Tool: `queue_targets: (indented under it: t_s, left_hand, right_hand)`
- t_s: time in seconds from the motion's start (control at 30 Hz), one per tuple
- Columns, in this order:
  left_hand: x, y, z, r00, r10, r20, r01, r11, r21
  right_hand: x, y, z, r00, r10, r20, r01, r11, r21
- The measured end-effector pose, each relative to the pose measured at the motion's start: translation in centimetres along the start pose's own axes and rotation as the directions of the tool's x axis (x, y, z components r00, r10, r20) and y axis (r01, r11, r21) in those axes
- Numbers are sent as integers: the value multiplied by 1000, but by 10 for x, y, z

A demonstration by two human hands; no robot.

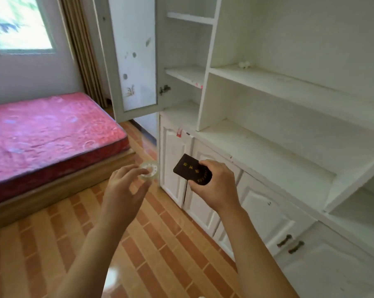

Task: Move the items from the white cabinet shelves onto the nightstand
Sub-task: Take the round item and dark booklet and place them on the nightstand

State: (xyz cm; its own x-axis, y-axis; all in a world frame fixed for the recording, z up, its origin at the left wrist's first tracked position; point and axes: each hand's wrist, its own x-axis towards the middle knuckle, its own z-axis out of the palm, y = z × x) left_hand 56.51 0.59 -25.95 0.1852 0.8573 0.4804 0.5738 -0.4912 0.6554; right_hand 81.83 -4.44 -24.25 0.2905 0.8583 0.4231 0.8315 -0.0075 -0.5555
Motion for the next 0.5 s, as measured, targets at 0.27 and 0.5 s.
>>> queue_targets:
  t_s: [0.27,0.5]
  left_hand:
    - [2,-48,-51,973,-90,-210,104,993,57]
    - [38,-78,-61,931,-179,-318,237,959,153]
  right_hand:
    - [53,-62,69,972,-194,130,181,978,104]
    - [122,-92,132,924,-335,185,290,928,234]
